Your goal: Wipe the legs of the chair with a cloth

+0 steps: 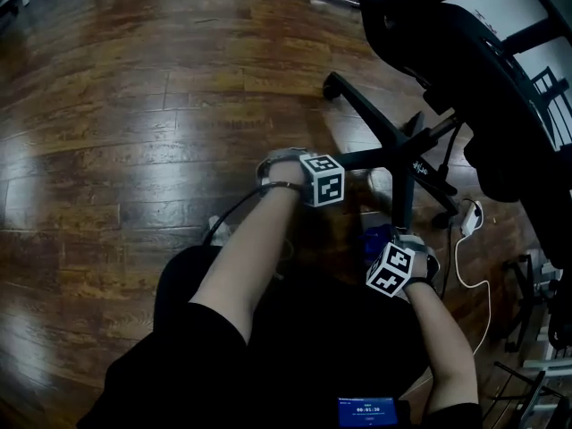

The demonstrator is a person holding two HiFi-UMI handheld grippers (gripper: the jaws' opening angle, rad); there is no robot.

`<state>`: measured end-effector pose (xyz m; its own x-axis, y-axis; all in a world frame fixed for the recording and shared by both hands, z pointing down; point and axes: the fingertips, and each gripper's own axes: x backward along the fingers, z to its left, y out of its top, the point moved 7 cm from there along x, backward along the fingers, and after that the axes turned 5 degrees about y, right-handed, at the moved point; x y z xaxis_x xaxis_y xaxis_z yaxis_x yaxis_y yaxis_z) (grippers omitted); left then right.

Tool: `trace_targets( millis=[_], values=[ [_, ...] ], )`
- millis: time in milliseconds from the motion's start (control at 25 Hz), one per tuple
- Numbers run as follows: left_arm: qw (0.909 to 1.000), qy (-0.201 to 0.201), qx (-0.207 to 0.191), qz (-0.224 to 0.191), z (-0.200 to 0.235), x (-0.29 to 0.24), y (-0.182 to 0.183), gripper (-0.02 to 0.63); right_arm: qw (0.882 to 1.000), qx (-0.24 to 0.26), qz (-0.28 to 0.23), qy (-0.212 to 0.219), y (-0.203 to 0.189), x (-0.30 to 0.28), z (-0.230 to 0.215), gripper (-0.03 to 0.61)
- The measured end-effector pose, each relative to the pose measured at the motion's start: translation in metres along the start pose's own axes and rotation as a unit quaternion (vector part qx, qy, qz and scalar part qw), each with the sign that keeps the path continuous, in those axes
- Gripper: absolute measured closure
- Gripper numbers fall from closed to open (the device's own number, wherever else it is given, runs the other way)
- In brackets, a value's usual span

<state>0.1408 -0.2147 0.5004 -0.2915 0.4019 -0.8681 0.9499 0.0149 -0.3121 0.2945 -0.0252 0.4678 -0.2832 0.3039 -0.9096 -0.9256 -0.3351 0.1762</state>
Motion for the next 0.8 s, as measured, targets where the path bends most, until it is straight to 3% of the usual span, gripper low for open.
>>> trace_targets(
  millis=[240, 400, 640, 800],
  values=[
    [1.0000, -0.004, -0.003, 0.000, -0.003, 0.000, 0.002, 0.565, 0.996, -0.041, 0.022, -0.074, 0.020, -0.018, -0.103, 0.492],
    [1.0000, -0.001, -0.003, -0.003, -0.002, 0.001, 0.003, 0.565, 0.990, -0.064, 0.008, -0.126, 0.029, -0.020, -0.154, 0.492],
    [1.0000, -0.001, -0.004, -0.005, -0.002, 0.001, 0.001, 0.565, 0.989, -0.039, -0.029, -0.143, 0.029, -0.016, -0.143, 0.485],
    [1.0000, 0.002, -0.004, -0.008, -0.002, 0.000, 0.001, 0.566, 0.991, -0.039, -0.047, -0.117, 0.021, -0.007, -0.110, 0.485]
  ],
)
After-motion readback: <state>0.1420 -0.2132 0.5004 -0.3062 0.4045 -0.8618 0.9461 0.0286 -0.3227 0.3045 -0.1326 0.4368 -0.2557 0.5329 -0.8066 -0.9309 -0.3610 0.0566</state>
